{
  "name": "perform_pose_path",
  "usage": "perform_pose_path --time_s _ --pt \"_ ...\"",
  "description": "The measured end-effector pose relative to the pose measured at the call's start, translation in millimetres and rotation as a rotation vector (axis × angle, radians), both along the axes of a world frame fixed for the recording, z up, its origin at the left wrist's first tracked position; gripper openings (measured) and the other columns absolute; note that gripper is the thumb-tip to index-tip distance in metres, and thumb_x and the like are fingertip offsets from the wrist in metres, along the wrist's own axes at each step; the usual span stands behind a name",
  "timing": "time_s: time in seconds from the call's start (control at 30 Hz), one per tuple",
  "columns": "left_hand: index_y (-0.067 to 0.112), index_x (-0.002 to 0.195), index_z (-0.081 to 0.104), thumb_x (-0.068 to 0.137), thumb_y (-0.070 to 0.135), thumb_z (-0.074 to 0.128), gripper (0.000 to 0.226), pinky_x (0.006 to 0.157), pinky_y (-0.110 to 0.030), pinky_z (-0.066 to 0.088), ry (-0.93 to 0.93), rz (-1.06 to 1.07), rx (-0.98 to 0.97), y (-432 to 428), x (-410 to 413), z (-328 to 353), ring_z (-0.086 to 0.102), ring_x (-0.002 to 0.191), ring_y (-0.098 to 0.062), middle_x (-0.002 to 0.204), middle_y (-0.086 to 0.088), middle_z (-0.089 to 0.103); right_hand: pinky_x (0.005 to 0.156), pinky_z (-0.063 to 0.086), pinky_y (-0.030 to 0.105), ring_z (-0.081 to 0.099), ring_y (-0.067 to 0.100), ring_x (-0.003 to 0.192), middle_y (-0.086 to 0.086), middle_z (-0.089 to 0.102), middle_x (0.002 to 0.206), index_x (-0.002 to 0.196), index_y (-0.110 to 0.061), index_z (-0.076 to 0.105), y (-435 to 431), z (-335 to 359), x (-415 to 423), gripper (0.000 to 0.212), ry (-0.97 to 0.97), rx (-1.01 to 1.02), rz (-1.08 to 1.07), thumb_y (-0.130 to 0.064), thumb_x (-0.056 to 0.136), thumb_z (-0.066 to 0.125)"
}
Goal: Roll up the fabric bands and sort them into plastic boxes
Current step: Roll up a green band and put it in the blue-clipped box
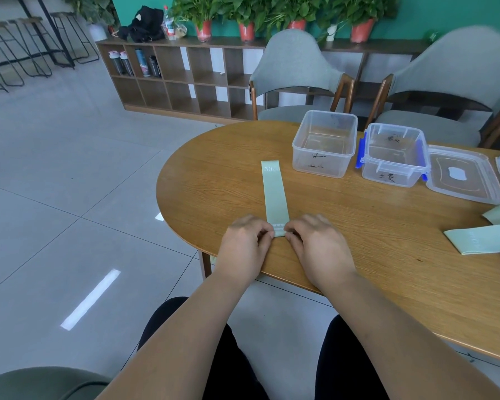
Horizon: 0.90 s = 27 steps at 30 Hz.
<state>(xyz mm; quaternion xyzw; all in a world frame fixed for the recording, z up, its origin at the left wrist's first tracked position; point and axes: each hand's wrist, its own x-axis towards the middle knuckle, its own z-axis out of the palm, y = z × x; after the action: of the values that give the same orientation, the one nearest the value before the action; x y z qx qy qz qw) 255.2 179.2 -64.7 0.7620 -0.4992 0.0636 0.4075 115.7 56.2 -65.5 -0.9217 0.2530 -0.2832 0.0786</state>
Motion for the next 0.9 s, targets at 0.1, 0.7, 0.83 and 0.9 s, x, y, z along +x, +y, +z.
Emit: perform_pose_path --time_s 0.1,0.7,0.83,0.9 --pt "0.015 0.100 0.078 0.092 0.017 0.076 0.008 0.076 -0.033 0.054 -0.023 -0.017 0.013 1.6 0.6 -3.7 0.061 0.088 -0.015 0.093 0.006 0.065 0.069 0.052 0.032 0.060 0.021 0.095 -0.005 0.066 0.097 0.101 -0.023 0.077 0.7 -0.3 2.1 0.008 0.006 -0.023 -0.030 -0.026 0.096 0.072" --pt "0.013 0.102 0.080 0.096 0.019 0.068 0.015 0.076 -0.034 0.055 -0.094 -0.059 0.048 -8.3 13.4 2.8 0.061 0.091 -0.017 0.096 0.003 0.064 0.071 0.050 0.033 0.058 0.017 0.095 -0.009 0.064 0.097 0.104 -0.026 0.072 -10.7 5.2 8.1 0.010 0.023 0.037 -0.016 -0.033 0.099 0.067" --pt "0.018 0.111 0.077 0.095 0.017 0.071 0.017 0.082 -0.029 0.055 0.019 -0.075 0.045 -8.9 17.7 8.1 0.062 0.086 -0.006 0.096 0.008 0.069 0.066 0.047 0.029 0.059 0.016 0.094 -0.009 0.061 0.097 0.102 -0.030 0.075 -11.7 6.1 11.5 0.010 0.038 0.055 -0.060 -0.035 0.099 0.067" --pt "0.021 0.106 0.074 0.094 0.015 0.072 0.013 0.080 -0.029 0.055 0.046 -0.072 0.049 -8.9 18.3 11.6 0.062 0.084 -0.005 0.091 0.011 0.068 0.065 0.045 0.028 0.059 0.016 0.094 -0.009 0.060 0.097 0.100 -0.030 0.076 -11.8 6.7 13.8 0.011 0.052 0.054 -0.078 -0.035 0.099 0.066"
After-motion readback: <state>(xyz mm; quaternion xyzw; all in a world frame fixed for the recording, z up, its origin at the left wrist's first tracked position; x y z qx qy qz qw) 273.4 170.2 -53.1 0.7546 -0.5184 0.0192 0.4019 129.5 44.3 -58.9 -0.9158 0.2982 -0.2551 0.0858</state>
